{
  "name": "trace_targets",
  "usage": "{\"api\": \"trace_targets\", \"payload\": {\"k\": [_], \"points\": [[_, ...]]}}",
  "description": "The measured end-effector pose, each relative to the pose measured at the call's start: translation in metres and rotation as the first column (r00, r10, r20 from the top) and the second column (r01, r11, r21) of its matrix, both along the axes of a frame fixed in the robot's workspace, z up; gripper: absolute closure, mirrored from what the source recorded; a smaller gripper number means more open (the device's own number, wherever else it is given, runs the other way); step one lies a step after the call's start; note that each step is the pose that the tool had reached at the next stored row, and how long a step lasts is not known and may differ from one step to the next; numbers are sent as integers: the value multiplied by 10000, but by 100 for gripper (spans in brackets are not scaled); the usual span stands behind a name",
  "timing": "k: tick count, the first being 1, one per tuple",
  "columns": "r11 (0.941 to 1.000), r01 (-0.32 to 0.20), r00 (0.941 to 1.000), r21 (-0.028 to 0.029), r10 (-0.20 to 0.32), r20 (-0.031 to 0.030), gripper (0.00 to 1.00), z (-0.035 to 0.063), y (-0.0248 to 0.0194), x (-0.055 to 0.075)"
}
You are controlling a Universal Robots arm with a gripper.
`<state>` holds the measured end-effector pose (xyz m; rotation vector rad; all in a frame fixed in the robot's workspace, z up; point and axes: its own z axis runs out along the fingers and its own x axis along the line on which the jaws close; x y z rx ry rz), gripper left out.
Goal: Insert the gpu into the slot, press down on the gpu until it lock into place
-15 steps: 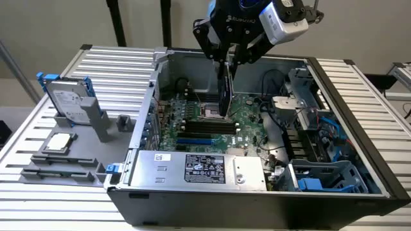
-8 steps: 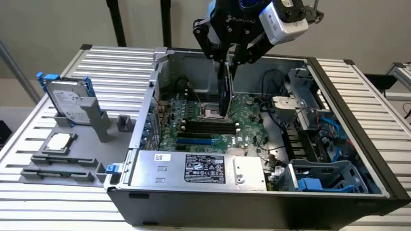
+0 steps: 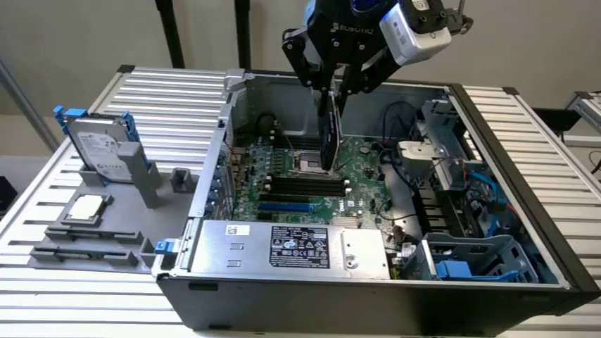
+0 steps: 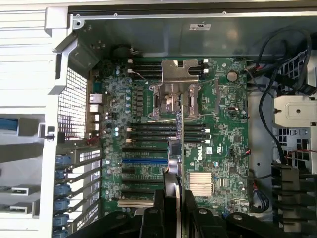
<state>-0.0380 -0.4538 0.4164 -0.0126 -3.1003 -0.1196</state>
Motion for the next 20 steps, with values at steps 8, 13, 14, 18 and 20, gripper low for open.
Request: {"api": "trace_targets", "payload": {"k": [8,13,14,18,20], "points": [[9895,-1448,9895,-1,1448,0,74,-30,-1,-1],[9723,-2335,9723,-1,2335,0,74,-55,0,-1],[9679,-2515,9679,-1,2515,0,74,-60,0,-1],[9473,-3204,9473,-2,3204,1,74,-87,0,-1],[9347,-3553,9347,-3,3553,4,74,-102,0,-1]]}}
